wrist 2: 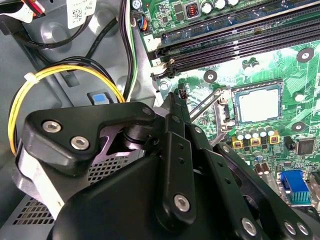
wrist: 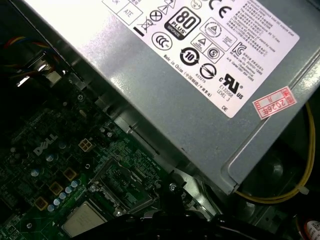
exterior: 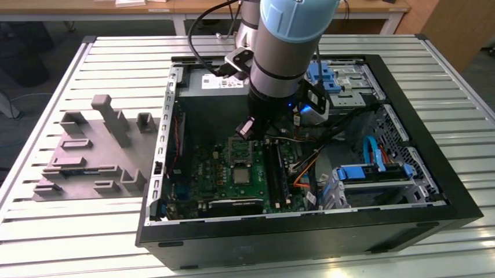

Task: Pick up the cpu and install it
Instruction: 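Close the cpu cover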

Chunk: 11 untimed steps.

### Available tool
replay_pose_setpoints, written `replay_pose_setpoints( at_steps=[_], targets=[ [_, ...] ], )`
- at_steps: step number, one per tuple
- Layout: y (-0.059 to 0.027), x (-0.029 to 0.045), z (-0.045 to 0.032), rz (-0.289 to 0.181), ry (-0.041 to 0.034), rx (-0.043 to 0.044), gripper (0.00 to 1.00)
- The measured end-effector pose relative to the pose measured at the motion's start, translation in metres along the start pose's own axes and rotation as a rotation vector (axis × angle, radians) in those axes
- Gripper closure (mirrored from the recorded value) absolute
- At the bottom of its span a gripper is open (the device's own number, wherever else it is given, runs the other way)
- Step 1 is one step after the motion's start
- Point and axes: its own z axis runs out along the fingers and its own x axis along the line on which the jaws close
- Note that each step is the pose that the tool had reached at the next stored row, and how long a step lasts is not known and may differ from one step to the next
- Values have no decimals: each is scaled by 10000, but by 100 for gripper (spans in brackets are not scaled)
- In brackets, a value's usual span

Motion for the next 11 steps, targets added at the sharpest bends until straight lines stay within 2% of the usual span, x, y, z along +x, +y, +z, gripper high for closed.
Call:
replay_pose_setpoints(
  at_steps=[2, 7, 11],
  targets=[
    [1, 0, 1, -76, 12, -5, 89],
    [4, 4, -4, -696, 120, -44, 89],
    [8, 4, -19, -927, 157, -60, 89]
  ],
)
